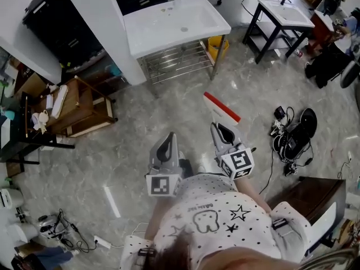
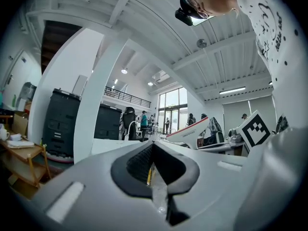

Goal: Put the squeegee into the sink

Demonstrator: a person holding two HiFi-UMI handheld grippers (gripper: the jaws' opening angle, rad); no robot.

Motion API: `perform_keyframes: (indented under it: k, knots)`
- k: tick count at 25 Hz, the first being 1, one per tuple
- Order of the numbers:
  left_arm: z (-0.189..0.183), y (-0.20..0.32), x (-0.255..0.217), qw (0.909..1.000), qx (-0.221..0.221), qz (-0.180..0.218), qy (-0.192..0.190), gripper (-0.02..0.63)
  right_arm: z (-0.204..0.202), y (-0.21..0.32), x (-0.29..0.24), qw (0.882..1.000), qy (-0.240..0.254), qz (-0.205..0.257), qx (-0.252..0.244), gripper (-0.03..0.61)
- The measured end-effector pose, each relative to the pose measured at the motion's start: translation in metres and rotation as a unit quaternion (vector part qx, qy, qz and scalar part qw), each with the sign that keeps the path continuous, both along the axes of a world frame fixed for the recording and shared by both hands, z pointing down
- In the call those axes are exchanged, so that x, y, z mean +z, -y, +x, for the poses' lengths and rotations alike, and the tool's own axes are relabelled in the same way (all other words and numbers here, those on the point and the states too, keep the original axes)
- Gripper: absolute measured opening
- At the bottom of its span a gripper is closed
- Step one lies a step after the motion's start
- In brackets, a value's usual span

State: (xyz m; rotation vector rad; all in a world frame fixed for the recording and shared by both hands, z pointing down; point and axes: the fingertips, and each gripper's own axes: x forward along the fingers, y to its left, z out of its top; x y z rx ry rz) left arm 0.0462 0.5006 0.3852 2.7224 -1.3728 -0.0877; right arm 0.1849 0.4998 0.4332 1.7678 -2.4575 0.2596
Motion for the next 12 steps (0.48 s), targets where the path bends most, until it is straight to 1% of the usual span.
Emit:
perform_keyframes:
  k: [5,9,12]
  knots:
    - [-0.018,0.036,-0.019,0.9997,0.013,0.021,-0.010,-0.005,-0.027,0.030,-0.007,1.000,0.002,0.002,-0.005,0.021]
    - [-0.029,0.058,-0.018,0.9994,0.025,0.013,-0.021,-0.005,-0.045,0.049,-0.003,1.000,0.009,0.002,-0.001,0.023]
    - [-0.032,0.069,-0.016,0.9988,0.044,0.014,-0.019,-0.005,-0.054,0.059,-0.001,1.000,0.010,0.002,0.000,0.022]
